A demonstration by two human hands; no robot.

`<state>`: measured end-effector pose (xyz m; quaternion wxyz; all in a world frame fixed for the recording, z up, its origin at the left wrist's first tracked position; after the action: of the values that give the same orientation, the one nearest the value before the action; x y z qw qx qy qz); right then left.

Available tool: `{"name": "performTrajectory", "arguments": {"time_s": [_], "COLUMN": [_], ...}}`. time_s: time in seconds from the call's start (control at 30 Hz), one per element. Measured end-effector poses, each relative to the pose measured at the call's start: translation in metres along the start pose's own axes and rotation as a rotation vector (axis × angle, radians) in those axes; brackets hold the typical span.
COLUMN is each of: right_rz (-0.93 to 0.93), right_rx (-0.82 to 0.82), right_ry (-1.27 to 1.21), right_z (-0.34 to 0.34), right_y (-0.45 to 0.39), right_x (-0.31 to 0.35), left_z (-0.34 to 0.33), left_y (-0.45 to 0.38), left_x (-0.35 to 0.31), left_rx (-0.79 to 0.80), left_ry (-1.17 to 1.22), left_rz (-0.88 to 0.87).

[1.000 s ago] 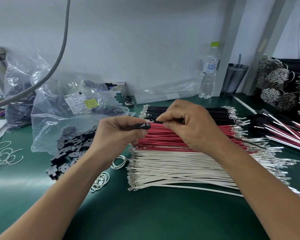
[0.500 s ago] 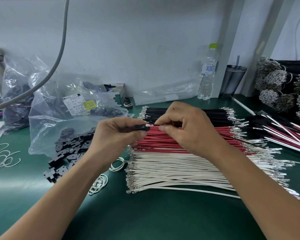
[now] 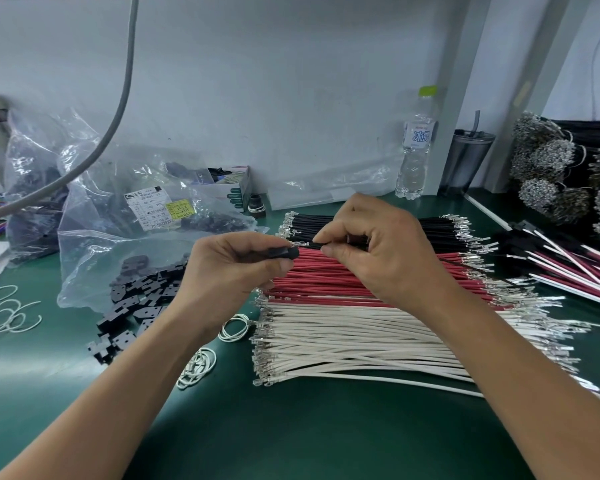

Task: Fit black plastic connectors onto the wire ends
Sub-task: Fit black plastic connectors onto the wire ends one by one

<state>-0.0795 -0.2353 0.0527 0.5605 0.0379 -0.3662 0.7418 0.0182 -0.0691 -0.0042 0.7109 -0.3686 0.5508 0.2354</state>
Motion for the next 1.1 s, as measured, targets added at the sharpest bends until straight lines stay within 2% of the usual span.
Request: {"name": "performTrajectory", "arguments": {"time_s": [0.37,0.53,0.63,0.77,1.0,1.1], "right_rz": [0.006,0.002,-0.002,-0.044,0.116,0.104], "right_rx": [0.052,0.085,0.097,0.098,0.069,0.101], "right_ry": [-0.022,-0.075,-0.06,0.051,0.262,0.208], "right_z": [-0.007,-0.023,-0.026,-0.021,-0.032,-0.031], "right_y": [-0.001,-0.001,-0.001,0.0,0.001,0.0], "right_x": [-0.001,-0.002,-0.004,-0.009,0.016,0.011], "left_z": [-0.004,-0.011,-0.011,-0.013,-0.008,-0.009], "left_y": [0.0,0.001,-0.001,-0.001,0.0,-0.001], "left_x": [0.0,-0.003,0.0,0.001,-0.003,-0.002], "left_rx": [0.039,0.094,0.076,0.085,0.069,0.082], "left_ry": [0.002,-0.205,-0.2,-0.141,-0.271,-0.301], "left_rz": [-0.025,-0.087,-0.074,-0.058,-0.077,-0.077]}}
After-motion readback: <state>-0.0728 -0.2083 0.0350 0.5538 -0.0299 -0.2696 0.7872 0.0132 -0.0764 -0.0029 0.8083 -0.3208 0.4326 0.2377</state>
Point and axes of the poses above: each hand's wrist, its own y-axis away from the middle knuckle, its own z-axis out of the back of the hand, x = y × z, the point moved 8 cm from there along -y, towards the middle knuckle, and after that the axes turned 12 degrees about x, right-handed, at the moved point
